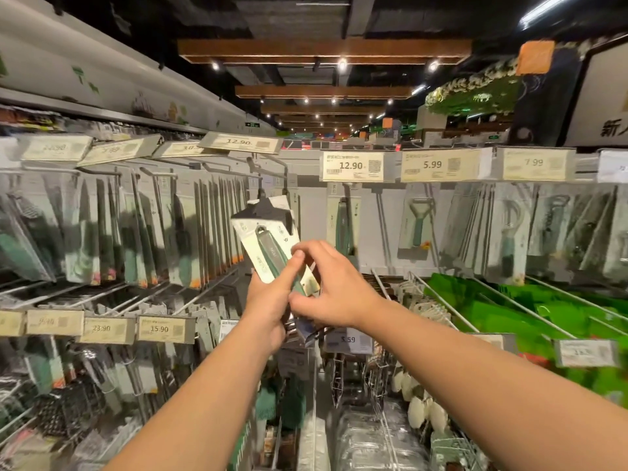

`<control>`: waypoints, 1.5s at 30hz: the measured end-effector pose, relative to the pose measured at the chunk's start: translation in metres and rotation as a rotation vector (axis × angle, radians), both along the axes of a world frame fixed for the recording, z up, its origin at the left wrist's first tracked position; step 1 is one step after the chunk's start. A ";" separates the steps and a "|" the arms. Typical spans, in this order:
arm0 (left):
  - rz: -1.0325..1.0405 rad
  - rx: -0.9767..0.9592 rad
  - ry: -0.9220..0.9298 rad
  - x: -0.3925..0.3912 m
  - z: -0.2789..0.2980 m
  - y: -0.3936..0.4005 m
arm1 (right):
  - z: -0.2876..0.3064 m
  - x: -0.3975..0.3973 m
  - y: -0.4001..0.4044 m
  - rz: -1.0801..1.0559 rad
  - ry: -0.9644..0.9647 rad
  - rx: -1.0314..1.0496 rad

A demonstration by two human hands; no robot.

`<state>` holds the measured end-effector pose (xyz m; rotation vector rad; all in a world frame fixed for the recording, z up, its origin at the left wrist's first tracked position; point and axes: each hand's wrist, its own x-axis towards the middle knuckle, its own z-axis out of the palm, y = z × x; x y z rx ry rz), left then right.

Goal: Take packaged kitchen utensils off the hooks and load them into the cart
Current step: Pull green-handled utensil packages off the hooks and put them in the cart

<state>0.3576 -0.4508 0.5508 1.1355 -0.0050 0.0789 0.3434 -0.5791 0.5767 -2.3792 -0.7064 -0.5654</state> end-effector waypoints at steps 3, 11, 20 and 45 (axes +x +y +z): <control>-0.024 0.002 0.064 -0.014 -0.003 0.002 | -0.003 -0.011 -0.001 -0.023 0.013 0.018; -0.042 -0.054 -0.005 -0.039 -0.010 0.000 | -0.012 -0.039 0.004 -0.142 0.098 0.130; -0.106 -0.054 0.162 -0.061 -0.002 0.013 | -0.019 -0.053 -0.012 -0.330 0.041 0.267; -0.162 -0.133 0.154 -0.043 0.007 0.012 | -0.001 0.005 -0.042 -0.529 0.143 0.423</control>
